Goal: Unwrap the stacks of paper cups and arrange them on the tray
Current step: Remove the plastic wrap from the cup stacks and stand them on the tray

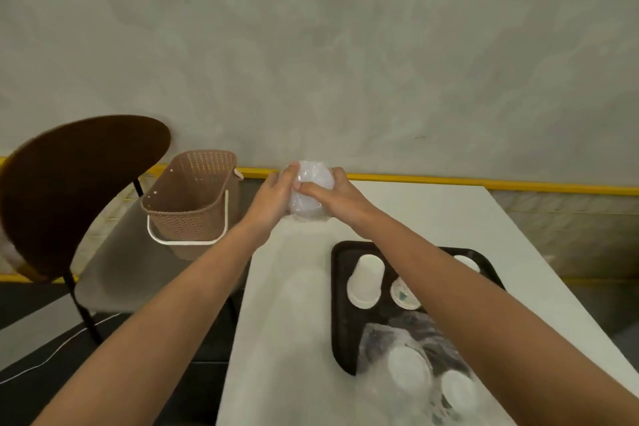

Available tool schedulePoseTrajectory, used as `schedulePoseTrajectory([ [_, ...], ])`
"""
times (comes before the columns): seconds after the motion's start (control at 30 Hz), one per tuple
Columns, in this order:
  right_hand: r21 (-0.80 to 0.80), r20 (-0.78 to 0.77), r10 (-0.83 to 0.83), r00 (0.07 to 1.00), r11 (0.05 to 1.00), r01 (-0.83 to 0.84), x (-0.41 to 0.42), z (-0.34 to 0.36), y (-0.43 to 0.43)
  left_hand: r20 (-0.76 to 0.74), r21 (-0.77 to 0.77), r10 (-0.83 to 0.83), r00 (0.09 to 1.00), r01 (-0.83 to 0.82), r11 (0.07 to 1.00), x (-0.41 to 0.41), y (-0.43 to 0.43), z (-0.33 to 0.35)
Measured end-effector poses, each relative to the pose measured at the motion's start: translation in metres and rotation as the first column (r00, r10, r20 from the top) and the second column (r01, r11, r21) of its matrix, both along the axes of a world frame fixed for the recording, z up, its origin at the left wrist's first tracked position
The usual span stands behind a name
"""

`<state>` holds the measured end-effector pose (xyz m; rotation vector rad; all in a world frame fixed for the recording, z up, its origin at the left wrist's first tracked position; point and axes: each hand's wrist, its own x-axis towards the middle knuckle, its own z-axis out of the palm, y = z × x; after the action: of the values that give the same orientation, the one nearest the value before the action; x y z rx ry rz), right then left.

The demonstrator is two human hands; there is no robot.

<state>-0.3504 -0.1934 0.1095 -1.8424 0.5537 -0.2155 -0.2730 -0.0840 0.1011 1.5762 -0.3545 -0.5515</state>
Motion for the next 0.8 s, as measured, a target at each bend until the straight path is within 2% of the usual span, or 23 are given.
schedulePoseTrajectory([
  [0.17, -0.004, 0.002, -0.038, 0.999, 0.999, 0.038, -0.06, 0.002, -0.027, 0.013, -0.025, -0.041, 0.999, 0.041, 0.999, -0.06, -0.021, -0.006],
  [0.33, 0.06, 0.018, -0.075, 0.997, 0.995, 0.074, -0.109, 0.005, -0.043, 0.037, -0.047, -0.116, 0.993, 0.118, 0.992, -0.106, -0.04, -0.005],
  [0.53, 0.042, 0.061, -0.173, 0.983, 0.984, 0.17, -0.152, 0.004, -0.055, 0.096, 0.085, -0.229, 0.969, 0.221, 0.972, -0.141, -0.056, -0.002],
  [0.7, 0.03, 0.104, -0.243, 0.964, 0.97, 0.242, -0.187, 0.003, -0.071, 0.066, 0.122, -0.297, 0.953, 0.287, 0.95, -0.172, -0.075, 0.004],
  [0.8, 0.032, 0.163, -0.354, 0.921, 0.935, 0.354, -0.209, -0.006, -0.089, 0.143, 0.216, -0.365, 0.92, 0.331, 0.919, -0.184, -0.092, -0.001],
])
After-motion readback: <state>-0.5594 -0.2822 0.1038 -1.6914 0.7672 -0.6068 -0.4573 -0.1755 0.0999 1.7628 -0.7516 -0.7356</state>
